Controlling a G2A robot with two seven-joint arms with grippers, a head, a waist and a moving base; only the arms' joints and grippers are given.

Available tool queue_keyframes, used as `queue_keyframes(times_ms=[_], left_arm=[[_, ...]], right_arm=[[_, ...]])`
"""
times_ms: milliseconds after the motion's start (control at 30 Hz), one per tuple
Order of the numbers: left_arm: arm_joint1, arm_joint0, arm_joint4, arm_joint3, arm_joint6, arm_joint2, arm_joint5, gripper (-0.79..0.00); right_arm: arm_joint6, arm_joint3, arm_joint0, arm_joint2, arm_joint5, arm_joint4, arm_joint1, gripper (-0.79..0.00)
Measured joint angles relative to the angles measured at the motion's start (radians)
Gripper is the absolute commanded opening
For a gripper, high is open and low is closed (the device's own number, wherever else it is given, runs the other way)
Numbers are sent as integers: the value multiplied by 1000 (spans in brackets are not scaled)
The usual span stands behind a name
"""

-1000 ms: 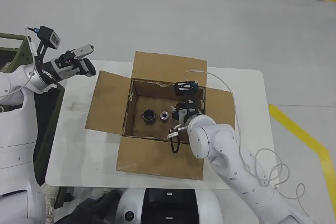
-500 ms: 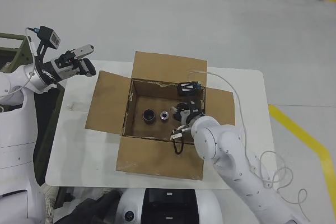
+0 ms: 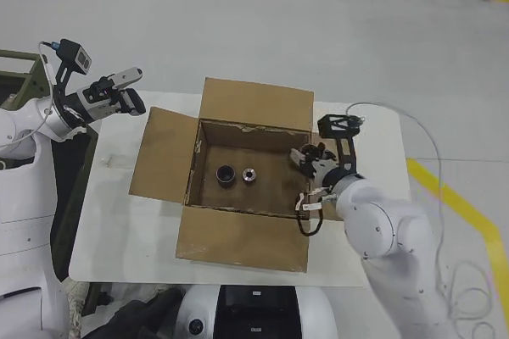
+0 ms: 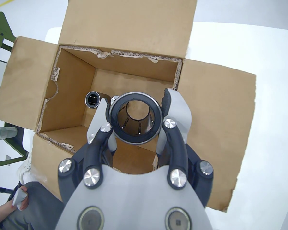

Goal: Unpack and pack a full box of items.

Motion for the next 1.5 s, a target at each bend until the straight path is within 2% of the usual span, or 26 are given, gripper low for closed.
queue_keyframes(times_ms=[333, 667, 1033, 1500], left_arm=[[0, 0, 0, 0, 0, 0, 0, 0], [0, 0, 0, 0, 0, 0, 0, 0], [0, 0, 0, 0, 0, 0, 0, 0], [0, 0, 0, 0, 0, 0, 0, 0]], right_arm=[[-65, -57, -111, 218, -26, 78, 16, -785], [-135, 16, -162, 381, -67, 86, 30, -785], [-204, 168, -129, 436, -61, 134, 33, -785], [-268, 340, -88, 398, -40, 83, 35, -785]])
